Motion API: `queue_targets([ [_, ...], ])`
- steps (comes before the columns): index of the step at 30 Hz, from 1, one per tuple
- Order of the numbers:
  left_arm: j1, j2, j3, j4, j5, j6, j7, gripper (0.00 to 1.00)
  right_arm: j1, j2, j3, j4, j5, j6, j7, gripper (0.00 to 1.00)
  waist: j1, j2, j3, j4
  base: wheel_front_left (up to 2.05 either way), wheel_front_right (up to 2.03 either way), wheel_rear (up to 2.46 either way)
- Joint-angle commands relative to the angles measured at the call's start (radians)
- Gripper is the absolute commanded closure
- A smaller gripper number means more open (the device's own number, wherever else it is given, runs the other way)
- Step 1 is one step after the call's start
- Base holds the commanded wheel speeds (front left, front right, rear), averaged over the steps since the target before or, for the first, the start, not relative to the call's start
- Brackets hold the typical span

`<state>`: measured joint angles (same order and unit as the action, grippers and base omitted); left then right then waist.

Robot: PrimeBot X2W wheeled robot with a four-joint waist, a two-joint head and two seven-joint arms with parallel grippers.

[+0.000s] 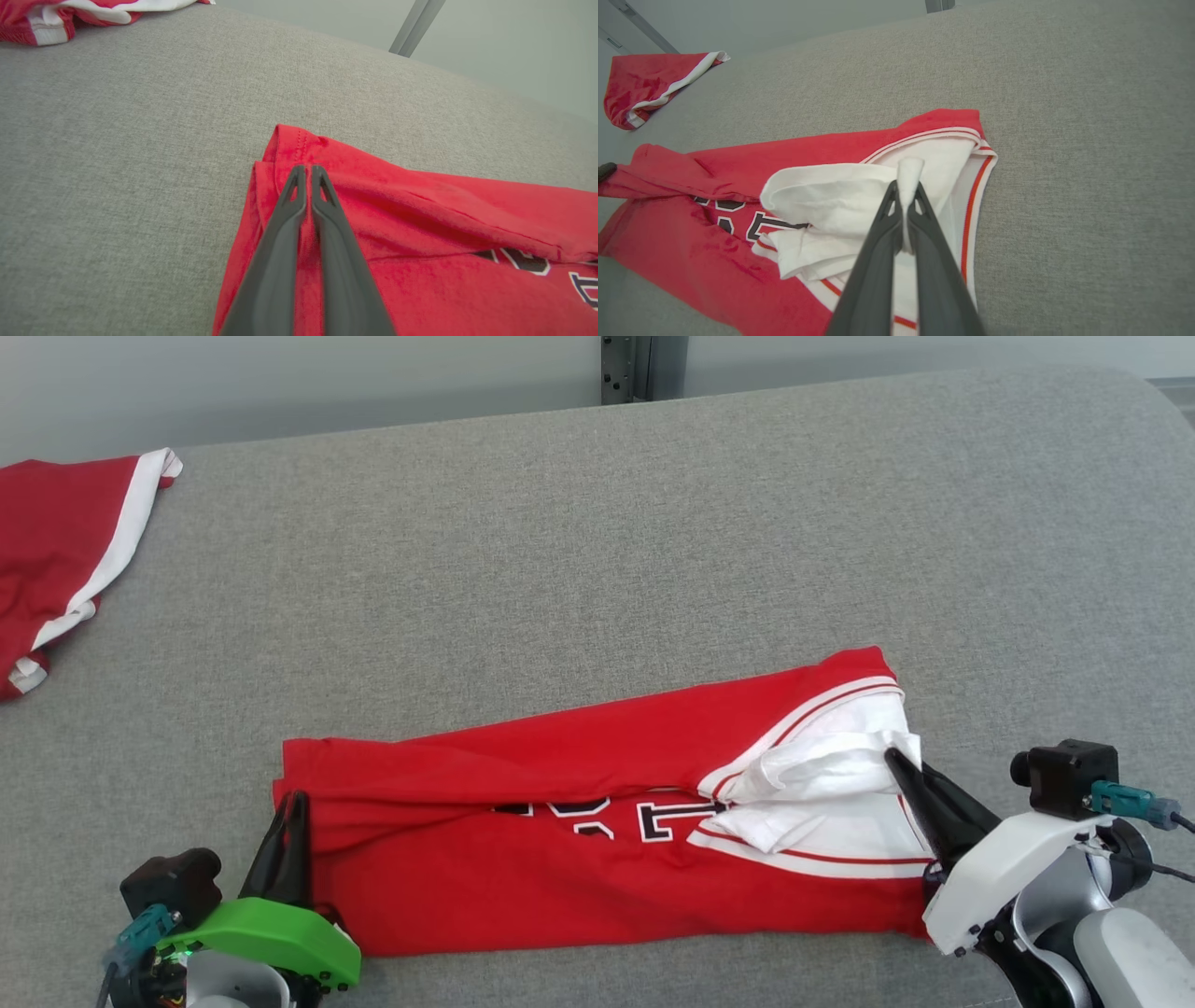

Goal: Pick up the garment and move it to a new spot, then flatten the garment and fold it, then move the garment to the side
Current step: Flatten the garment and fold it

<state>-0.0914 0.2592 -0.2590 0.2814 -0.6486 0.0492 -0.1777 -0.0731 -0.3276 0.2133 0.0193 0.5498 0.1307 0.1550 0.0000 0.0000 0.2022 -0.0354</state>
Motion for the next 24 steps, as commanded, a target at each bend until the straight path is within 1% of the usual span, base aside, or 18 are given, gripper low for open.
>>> queue_targets([
  [1,0.017,0.001,0.006,0.008,-0.013,-0.005,-0.01,1.0,0.016,0.005,-0.008,0.005,-0.009,0.0,-0.012,1.0,0.0,0.0,0.0,0.0,0.0,0.0,0.0],
  [2,0.021,0.001,0.006,0.011,-0.015,-0.007,-0.012,1.0,0.021,0.01,-0.012,0.007,-0.012,0.0,-0.021,1.0,0.0,0.0,-0.001,0.0,0.0,0.0,0.0],
  [3,0.025,0.0,0.007,0.013,-0.014,-0.009,-0.018,0.96,0.029,0.014,-0.015,0.008,-0.016,0.0,-0.027,1.0,0.0,0.0,-0.002,-0.001,0.0,0.0,0.0],
  [4,0.029,-0.001,0.009,0.012,-0.013,-0.011,-0.022,0.57,0.037,0.021,-0.024,0.011,-0.019,0.0,-0.037,0.78,0.0,0.0,-0.004,-0.001,0.0,0.0,0.0],
  [5,0.034,-0.003,0.01,0.009,-0.012,-0.013,-0.03,0.16,0.045,0.025,-0.03,0.013,-0.022,0.0,-0.047,0.55,0.0,0.0,-0.005,-0.001,0.0,0.0,0.0],
  [6,0.042,-0.006,0.012,0.003,-0.017,-0.016,-0.035,0.0,0.053,0.028,-0.032,0.013,-0.025,0.0,-0.054,0.27,0.0,0.0,-0.007,-0.001,0.0,0.0,0.0],
  [7,0.053,-0.009,0.015,-0.001,-0.023,-0.018,-0.039,0.0,0.064,0.031,-0.034,0.013,-0.027,0.0,-0.061,0.0,0.0,0.0,-0.009,-0.001,0.0,0.0,0.0],
  [10,0.087,-0.007,0.018,-0.027,-0.028,-0.023,-0.052,0.0,0.096,0.036,-0.043,0.003,-0.02,0.0,-0.082,0.0,0.0,0.0,-0.014,-0.003,0.0,0.0,0.0],
  [14,0.145,-0.016,0.026,-0.1,-0.038,-0.022,-0.064,0.0,0.154,0.033,-0.06,-0.022,-0.02,0.0,-0.098,0.0,0.0,0.0,-0.026,-0.004,0.0,0.0,0.0],
  [19,0.194,-0.021,0.046,-0.2,-0.025,0.003,-0.074,0.0,0.208,0.046,-0.126,-0.047,-0.019,0.0,-0.1,0.0,0.0,0.0,-0.043,-0.002,0.0,0.0,0.0],
  [21,0.2,-0.024,0.05,-0.216,-0.015,0.014,-0.078,0.0,0.21,0.052,-0.15,-0.049,-0.033,0.0,-0.096,0.0,0.0,0.0,-0.052,-0.001,0.0,0.0,0.0],
  [23,0.19,-0.022,0.045,-0.22,0.008,0.021,-0.079,0.0,0.19,0.071,-0.166,-0.047,-0.03,0.0,-0.089,0.0,0.0,0.0,-0.06,0.001,0.0,0.0,0.0],
  [24,0.18,-0.03,0.044,-0.221,0.008,0.021,-0.08,0.0,0.178,0.076,-0.174,-0.041,-0.03,0.0,-0.083,0.0,0.0,0.0,-0.064,0.003,0.0,0.0,0.0],
])
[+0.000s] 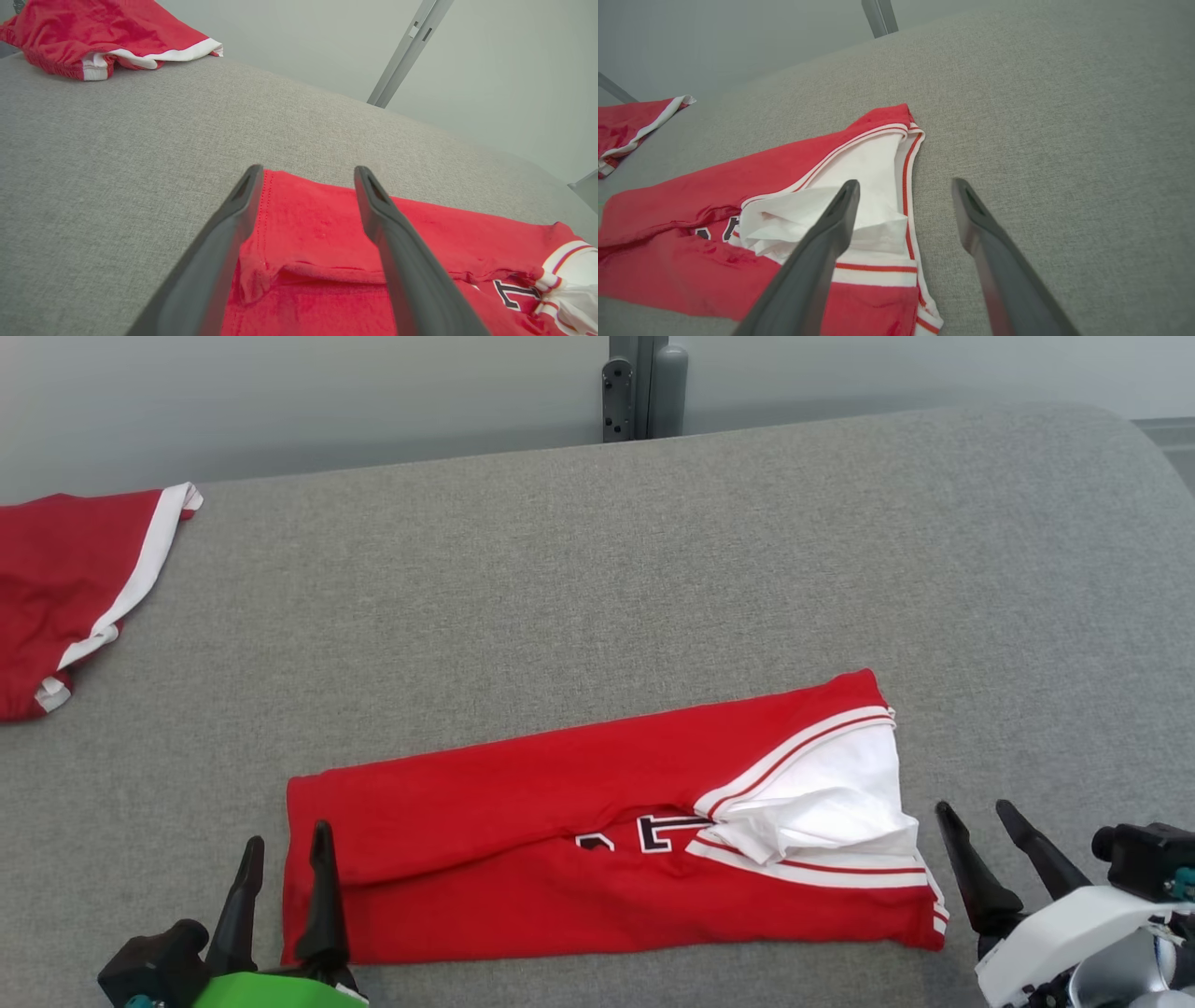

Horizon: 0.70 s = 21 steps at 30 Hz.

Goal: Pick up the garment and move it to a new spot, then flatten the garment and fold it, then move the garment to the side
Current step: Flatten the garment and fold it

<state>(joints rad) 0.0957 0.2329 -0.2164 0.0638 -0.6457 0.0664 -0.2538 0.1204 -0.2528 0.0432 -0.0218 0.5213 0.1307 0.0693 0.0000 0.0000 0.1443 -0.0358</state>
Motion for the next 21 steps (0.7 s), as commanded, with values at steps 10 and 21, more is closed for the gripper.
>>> queue_targets([
  [10,-0.07,-0.051,-0.021,0.042,0.046,0.002,-0.011,0.0,-0.214,0.044,-0.012,0.245,-0.071,0.0,0.054,0.0,0.0,0.0,-0.022,0.046,0.0,0.0,0.0],
  [21,-0.067,-0.068,-0.009,0.077,0.065,-0.009,-0.011,0.0,-0.326,0.065,0.055,0.534,-0.112,0.0,0.058,0.0,0.0,0.0,-0.031,0.092,0.0,0.0,0.0],
])
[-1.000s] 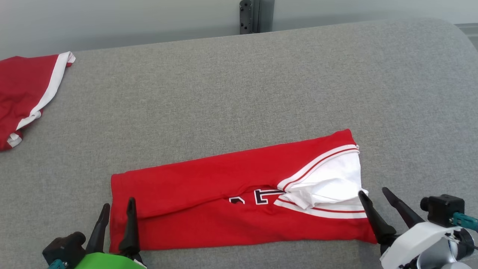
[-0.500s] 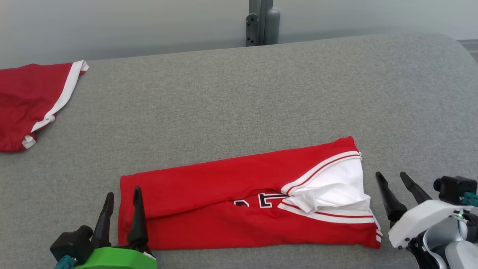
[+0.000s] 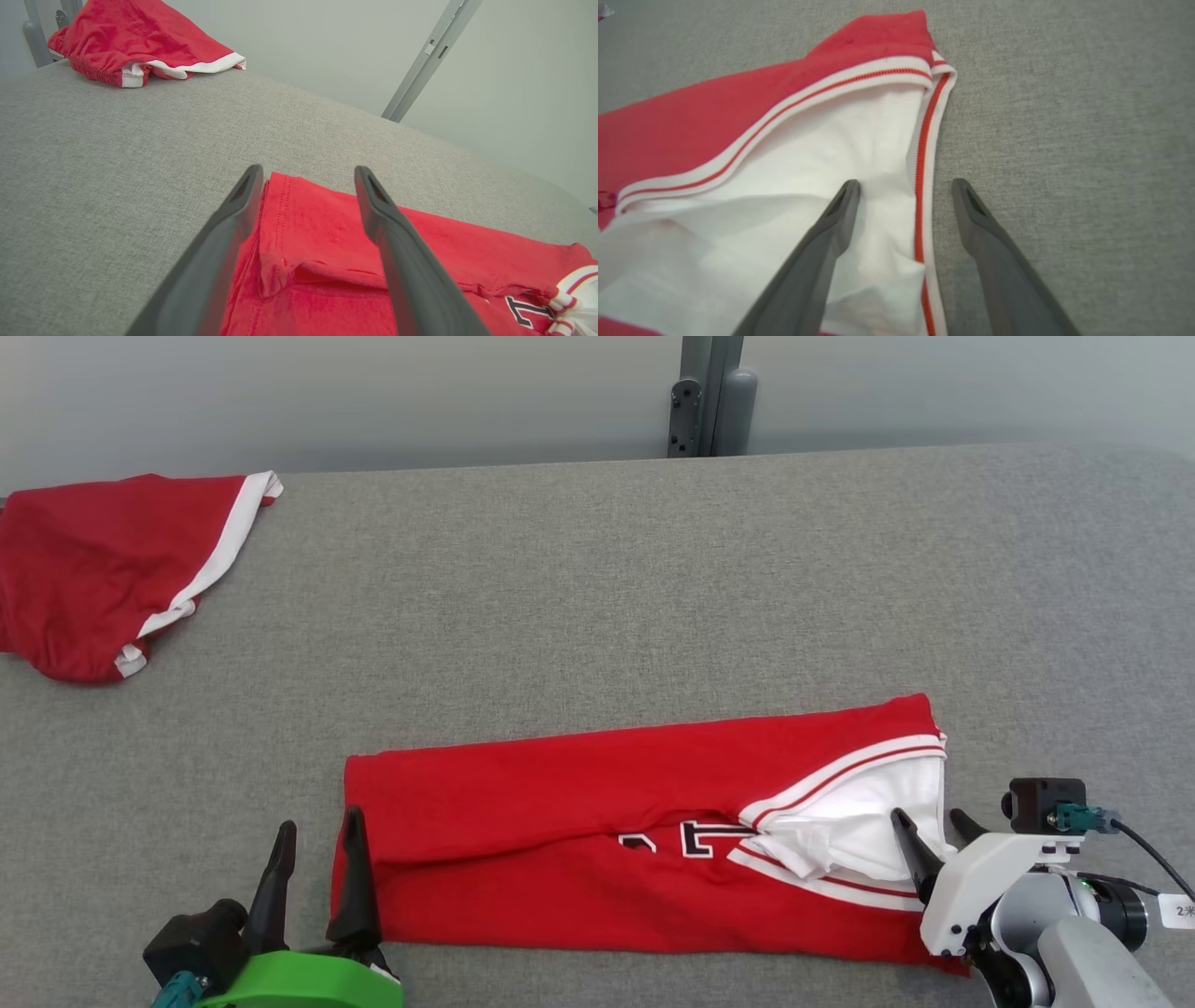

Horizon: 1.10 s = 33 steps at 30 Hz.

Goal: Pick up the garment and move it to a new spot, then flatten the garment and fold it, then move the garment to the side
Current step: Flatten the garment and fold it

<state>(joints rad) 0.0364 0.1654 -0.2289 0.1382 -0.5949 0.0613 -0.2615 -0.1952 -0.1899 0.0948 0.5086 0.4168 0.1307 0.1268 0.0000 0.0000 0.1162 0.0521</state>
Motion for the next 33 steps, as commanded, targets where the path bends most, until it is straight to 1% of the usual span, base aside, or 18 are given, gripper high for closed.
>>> queue_targets([
  [1,-0.006,-0.002,0.003,0.003,0.014,-0.005,-0.003,0.0,-0.009,0.001,0.012,0.023,-0.011,0.0,0.003,0.0,0.0,0.0,-0.004,0.007,0.0,0.0,0.0],
  [6,0.003,-0.005,0.009,0.006,0.014,-0.008,-0.004,0.0,0.01,0.013,0.072,0.06,0.004,0.0,0.018,0.0,0.0,0.0,-0.005,0.013,0.0,0.0,0.0],
  [7,0.004,-0.005,0.011,0.005,0.014,-0.009,-0.004,0.0,0.012,0.013,0.086,0.061,0.005,0.001,0.023,0.11,0.0,0.0,-0.004,0.013,0.0,0.0,0.0],
  [8,0.005,-0.005,0.012,0.005,0.015,-0.009,-0.004,0.0,0.012,0.014,0.1,0.061,0.005,0.002,0.027,0.54,0.0,0.0,-0.004,0.012,0.0,0.0,0.0],
  [9,0.006,-0.006,0.014,0.005,0.015,-0.008,-0.004,0.0,0.01,0.014,0.11,0.061,0.005,0.002,0.029,0.54,0.0,0.0,-0.003,0.011,0.0,0.0,0.0],
  [10,0.007,-0.006,0.015,0.004,0.015,-0.008,-0.004,0.0,0.007,0.015,0.116,0.062,0.004,0.002,0.029,0.72,0.0,0.0,-0.003,0.009,0.0,0.0,0.0],
  [12,0.009,-0.008,0.016,0.003,0.017,-0.007,-0.004,0.0,-0.003,0.012,0.122,0.063,0.004,0.0,0.025,1.0,0.0,0.0,-0.002,0.004,0.0,0.0,0.0],
  [16,0.01,-0.008,0.022,0.001,0.02,-0.006,-0.004,0.0,-0.038,-0.003,0.116,0.061,-0.006,-0.001,-0.002,1.0,0.0,0.0,0.0,-0.016,0.0,0.0,0.0],
  [19,0.011,-0.008,0.023,0.001,0.021,-0.01,-0.004,0.0,-0.057,-0.028,0.105,0.053,0.006,-0.001,-0.014,1.0,0.0,0.0,-0.002,-0.037,0.0,0.0,0.0],
  [23,0.007,-0.004,0.021,-0.006,0.024,-0.01,-0.003,0.0,-0.053,-0.089,0.072,0.023,0.025,-0.001,-0.006,1.0,0.0,0.0,-0.003,-0.071,0.0,0.0,0.0],
  [28,0.0,0.001,0.022,-0.014,0.029,-0.007,-0.003,0.0,-0.025,-0.164,-0.016,-0.021,0.041,-0.001,0.012,1.0,0.0,0.0,0.002,-0.111,0.0,0.0,0.0],
  [30,-0.003,0.001,0.021,-0.015,0.03,-0.006,-0.003,0.0,-0.014,-0.173,-0.05,-0.045,0.051,-0.001,0.022,1.0,0.0,0.0,0.005,-0.123,0.0,0.0,0.0],
  [33,-0.005,0.004,0.02,-0.014,0.03,-0.004,-0.003,0.0,0.006,-0.155,-0.092,-0.095,0.109,-0.001,0.047,1.0,0.0,0.0,0.011,-0.139,0.0,0.0,0.0],
])
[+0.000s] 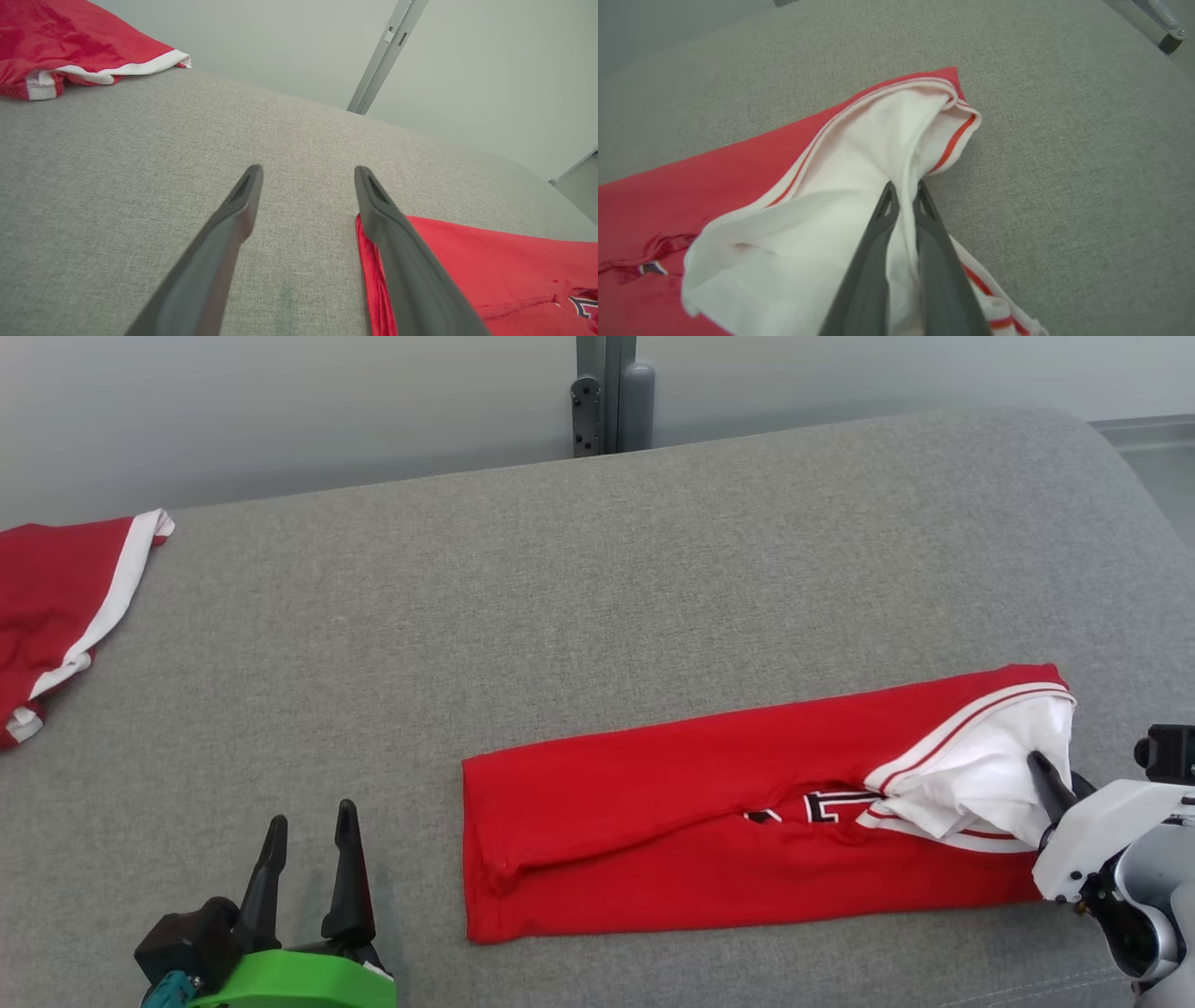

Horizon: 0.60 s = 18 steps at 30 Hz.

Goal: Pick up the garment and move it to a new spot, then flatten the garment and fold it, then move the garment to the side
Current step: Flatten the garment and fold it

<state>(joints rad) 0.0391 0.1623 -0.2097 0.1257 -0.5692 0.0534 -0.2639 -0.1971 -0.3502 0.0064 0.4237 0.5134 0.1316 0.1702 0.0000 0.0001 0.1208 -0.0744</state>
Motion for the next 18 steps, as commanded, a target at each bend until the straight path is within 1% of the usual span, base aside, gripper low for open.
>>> queue_targets([
  [1,-0.009,0.008,0.001,-0.001,0.004,0.004,0.0,0.0,0.015,0.01,-0.009,-0.032,0.027,-0.002,0.014,1.0,0.0,-0.0001,0.007,-0.016,0.0,0.0,0.0],
  [5,-0.016,0.009,-0.001,-0.001,0.004,0.006,0.0,0.0,0.043,0.035,0.001,-0.136,0.086,-0.001,0.056,1.0,0.0,-0.0001,0.009,-0.027,0.0,0.0,0.0],
  [9,-0.021,0.01,-0.005,0.003,0.002,0.004,0.001,0.0,0.069,0.049,0.042,-0.262,0.124,-0.001,0.109,1.0,0.0,-0.0001,0.007,-0.026,0.0,0.0,0.0],
  [14,-0.024,0.009,-0.01,0.008,0.0,0.001,0.003,0.0,0.093,0.069,0.119,-0.408,0.157,-0.001,0.173,1.0,0.0,-0.0001,0.005,-0.004,0.0,0.0,0.0],
  [18,-0.028,0.007,-0.013,0.009,-0.002,-0.001,0.002,0.0,0.1,0.091,0.208,-0.486,0.188,-0.001,0.221,1.0,0.0,-0.0001,0.006,0.023,0.0,0.0,0.0],
])
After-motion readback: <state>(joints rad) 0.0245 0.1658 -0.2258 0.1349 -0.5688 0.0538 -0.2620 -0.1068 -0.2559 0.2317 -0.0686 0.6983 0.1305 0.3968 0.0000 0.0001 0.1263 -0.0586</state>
